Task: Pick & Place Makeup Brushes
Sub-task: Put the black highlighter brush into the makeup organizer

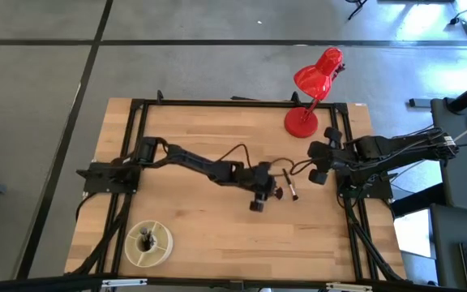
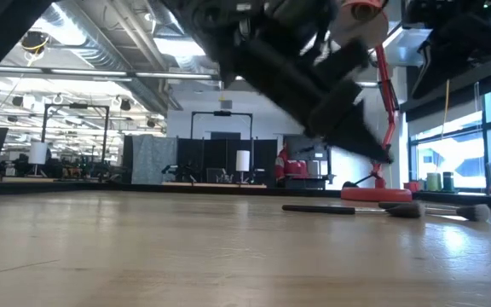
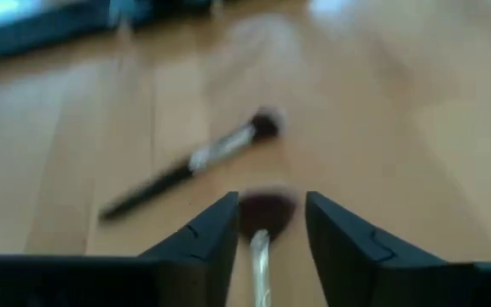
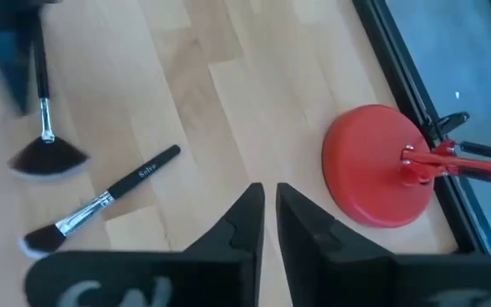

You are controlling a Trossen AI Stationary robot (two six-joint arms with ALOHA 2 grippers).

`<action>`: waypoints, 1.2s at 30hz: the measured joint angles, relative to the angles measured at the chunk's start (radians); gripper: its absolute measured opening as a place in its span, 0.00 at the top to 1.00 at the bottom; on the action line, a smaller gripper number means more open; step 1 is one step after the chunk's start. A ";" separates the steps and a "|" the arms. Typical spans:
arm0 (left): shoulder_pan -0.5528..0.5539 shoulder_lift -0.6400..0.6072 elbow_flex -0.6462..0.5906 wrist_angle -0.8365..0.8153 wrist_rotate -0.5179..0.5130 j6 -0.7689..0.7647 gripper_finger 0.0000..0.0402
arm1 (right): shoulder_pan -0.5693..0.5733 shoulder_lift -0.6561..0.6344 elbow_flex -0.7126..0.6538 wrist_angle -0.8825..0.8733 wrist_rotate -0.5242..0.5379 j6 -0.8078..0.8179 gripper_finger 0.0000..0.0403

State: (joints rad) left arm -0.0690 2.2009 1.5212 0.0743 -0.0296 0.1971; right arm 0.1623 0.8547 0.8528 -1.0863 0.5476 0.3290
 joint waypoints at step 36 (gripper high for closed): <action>0.002 0.074 0.144 -0.136 -0.295 -0.155 0.98 | 0.000 0.000 0.000 0.154 0.012 0.028 0.91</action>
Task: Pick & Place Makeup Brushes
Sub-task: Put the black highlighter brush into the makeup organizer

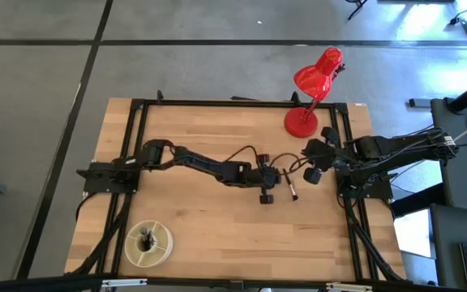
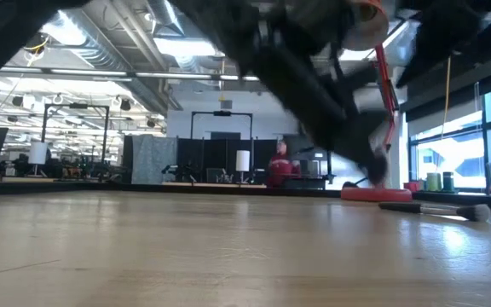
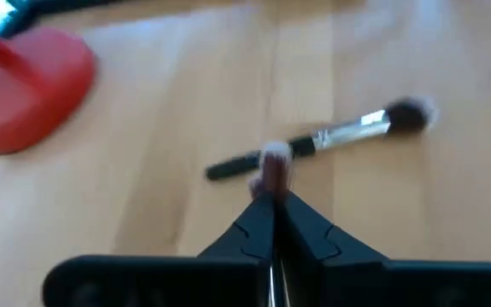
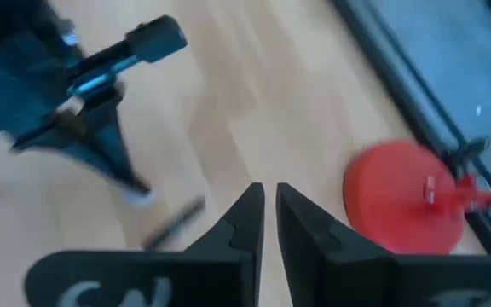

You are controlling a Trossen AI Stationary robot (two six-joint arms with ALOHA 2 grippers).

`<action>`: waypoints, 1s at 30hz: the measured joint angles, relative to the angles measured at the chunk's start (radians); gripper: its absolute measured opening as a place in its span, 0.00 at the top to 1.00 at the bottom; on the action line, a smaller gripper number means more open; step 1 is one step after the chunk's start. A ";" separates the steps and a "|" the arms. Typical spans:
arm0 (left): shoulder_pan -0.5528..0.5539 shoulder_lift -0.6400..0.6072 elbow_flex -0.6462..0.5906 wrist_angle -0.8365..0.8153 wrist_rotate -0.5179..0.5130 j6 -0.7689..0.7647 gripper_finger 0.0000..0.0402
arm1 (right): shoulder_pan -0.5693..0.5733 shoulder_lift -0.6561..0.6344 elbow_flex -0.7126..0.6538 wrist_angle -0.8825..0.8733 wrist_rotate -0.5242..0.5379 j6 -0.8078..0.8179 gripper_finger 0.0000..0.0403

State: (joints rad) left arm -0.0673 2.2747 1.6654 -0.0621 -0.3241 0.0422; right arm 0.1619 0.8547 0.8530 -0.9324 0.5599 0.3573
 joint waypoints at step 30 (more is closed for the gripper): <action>-0.124 -0.838 -1.134 1.064 -0.283 -0.468 0.98 | -0.113 0.488 -0.325 1.786 -0.436 0.042 0.56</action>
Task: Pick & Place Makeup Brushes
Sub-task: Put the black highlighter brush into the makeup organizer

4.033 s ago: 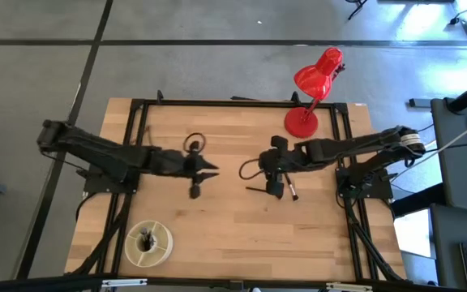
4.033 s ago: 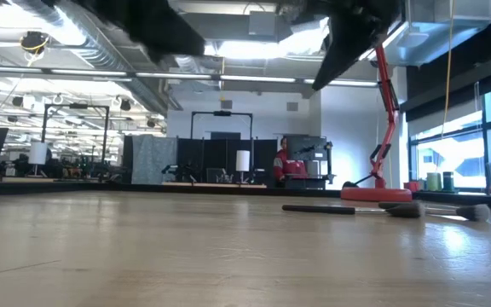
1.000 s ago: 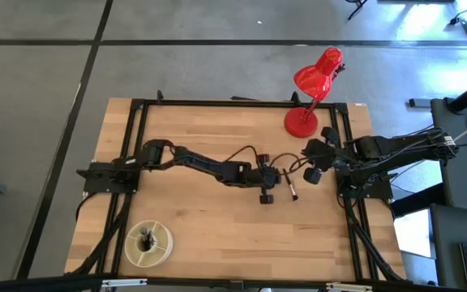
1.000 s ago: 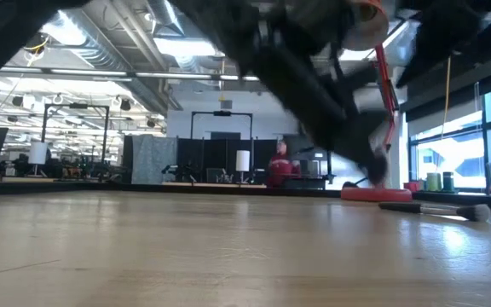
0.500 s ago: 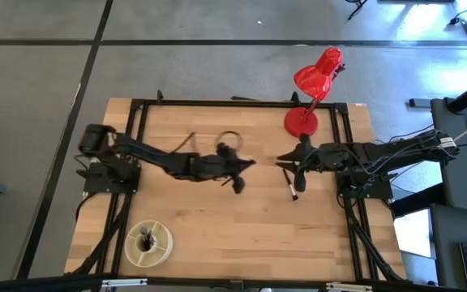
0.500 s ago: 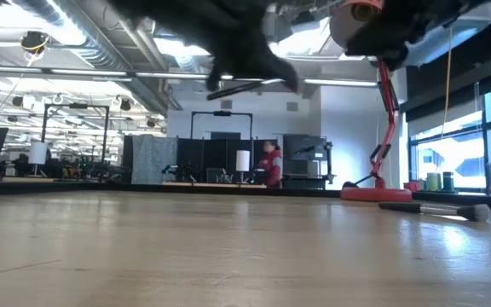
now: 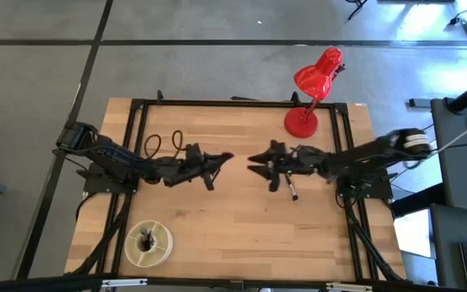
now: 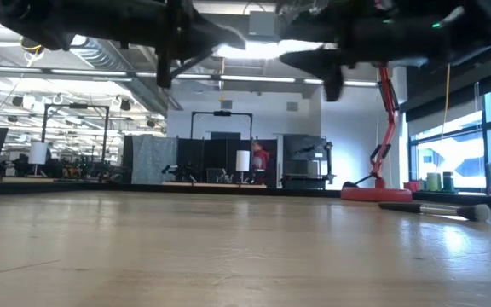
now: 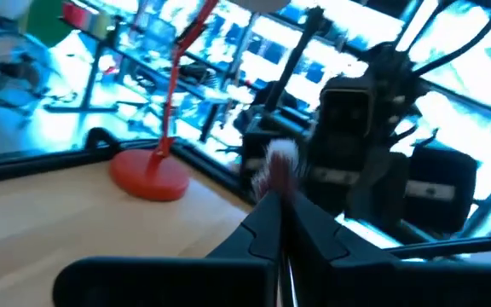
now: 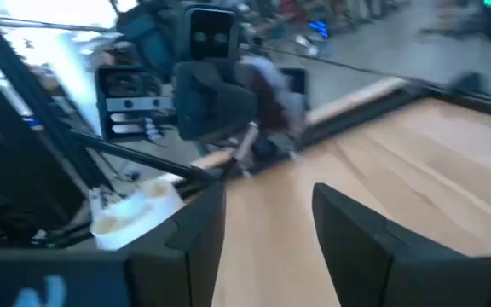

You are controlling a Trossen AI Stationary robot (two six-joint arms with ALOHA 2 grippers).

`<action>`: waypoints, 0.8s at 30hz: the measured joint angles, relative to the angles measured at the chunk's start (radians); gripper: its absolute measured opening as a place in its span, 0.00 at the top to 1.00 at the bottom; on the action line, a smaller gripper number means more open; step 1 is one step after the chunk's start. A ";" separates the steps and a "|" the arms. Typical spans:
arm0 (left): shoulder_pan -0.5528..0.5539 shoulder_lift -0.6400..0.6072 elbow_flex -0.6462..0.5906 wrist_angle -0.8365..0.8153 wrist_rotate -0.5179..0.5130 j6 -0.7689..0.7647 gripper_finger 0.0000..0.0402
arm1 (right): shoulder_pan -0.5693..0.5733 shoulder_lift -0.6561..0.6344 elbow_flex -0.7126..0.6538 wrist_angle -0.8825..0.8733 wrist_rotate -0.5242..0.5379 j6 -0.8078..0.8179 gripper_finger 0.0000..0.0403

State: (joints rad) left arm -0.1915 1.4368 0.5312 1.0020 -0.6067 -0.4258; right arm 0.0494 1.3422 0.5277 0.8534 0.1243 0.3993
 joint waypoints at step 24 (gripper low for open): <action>-0.105 0.000 0.001 0.200 0.031 0.126 0.98 | 0.003 0.446 0.351 0.332 -0.260 -0.041 0.63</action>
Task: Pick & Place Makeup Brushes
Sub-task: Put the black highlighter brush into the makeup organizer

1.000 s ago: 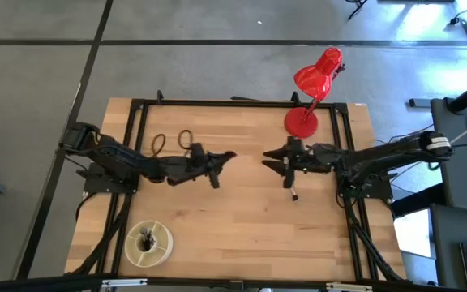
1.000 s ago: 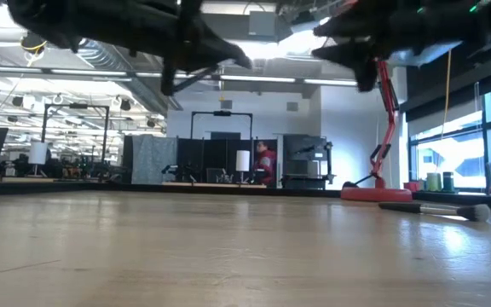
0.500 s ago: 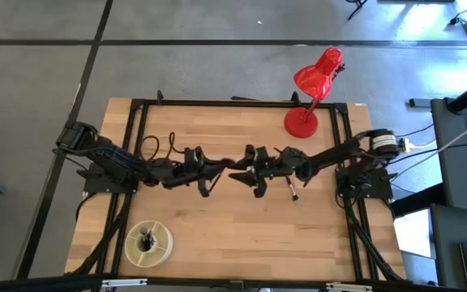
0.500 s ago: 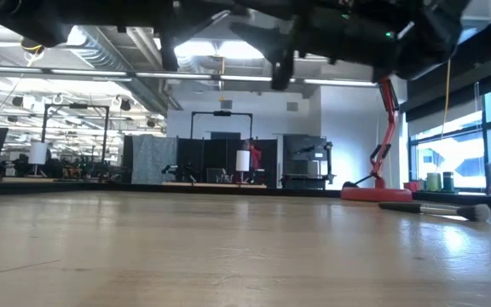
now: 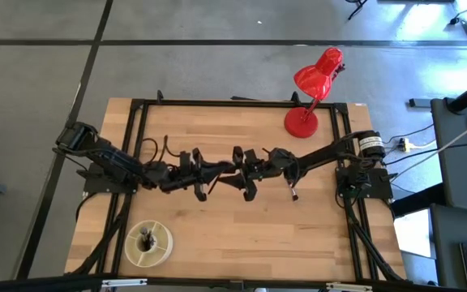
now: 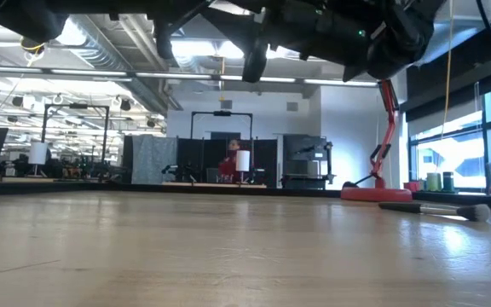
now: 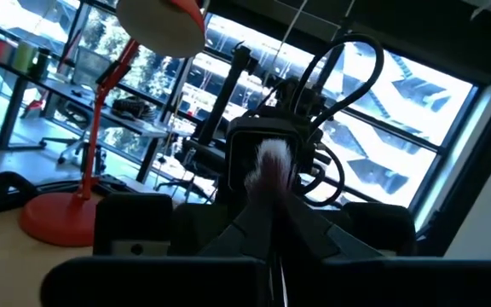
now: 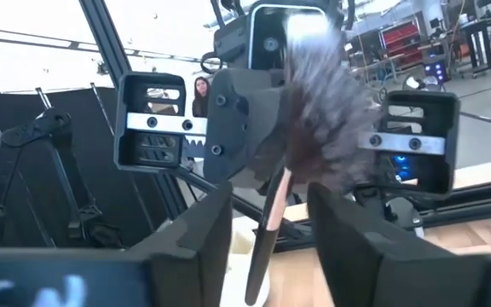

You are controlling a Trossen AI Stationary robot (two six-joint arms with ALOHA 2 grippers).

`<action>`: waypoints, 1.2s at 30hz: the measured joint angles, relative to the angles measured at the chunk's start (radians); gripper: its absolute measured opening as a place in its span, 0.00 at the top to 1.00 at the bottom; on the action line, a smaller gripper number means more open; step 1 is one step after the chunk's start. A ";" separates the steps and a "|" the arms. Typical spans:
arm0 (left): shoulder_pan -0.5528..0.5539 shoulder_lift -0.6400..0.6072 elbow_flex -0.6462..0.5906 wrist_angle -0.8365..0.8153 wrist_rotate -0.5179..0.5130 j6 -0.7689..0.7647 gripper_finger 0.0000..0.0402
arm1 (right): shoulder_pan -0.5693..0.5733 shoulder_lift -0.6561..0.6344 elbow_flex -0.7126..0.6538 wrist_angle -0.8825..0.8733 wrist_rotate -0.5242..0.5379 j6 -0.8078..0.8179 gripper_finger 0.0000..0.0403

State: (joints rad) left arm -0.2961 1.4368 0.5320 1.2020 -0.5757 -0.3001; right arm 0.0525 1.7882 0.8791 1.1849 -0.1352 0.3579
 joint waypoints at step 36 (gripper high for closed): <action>-0.074 -0.375 0.000 -1.364 -0.496 -0.072 0.56 | 0.132 0.040 0.409 -0.569 0.046 -0.424 0.95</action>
State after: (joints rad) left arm -0.3698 1.0615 0.5316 -0.1623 -1.0716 -0.3718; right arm 0.1841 1.8282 1.2885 0.6163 -0.0896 -0.0662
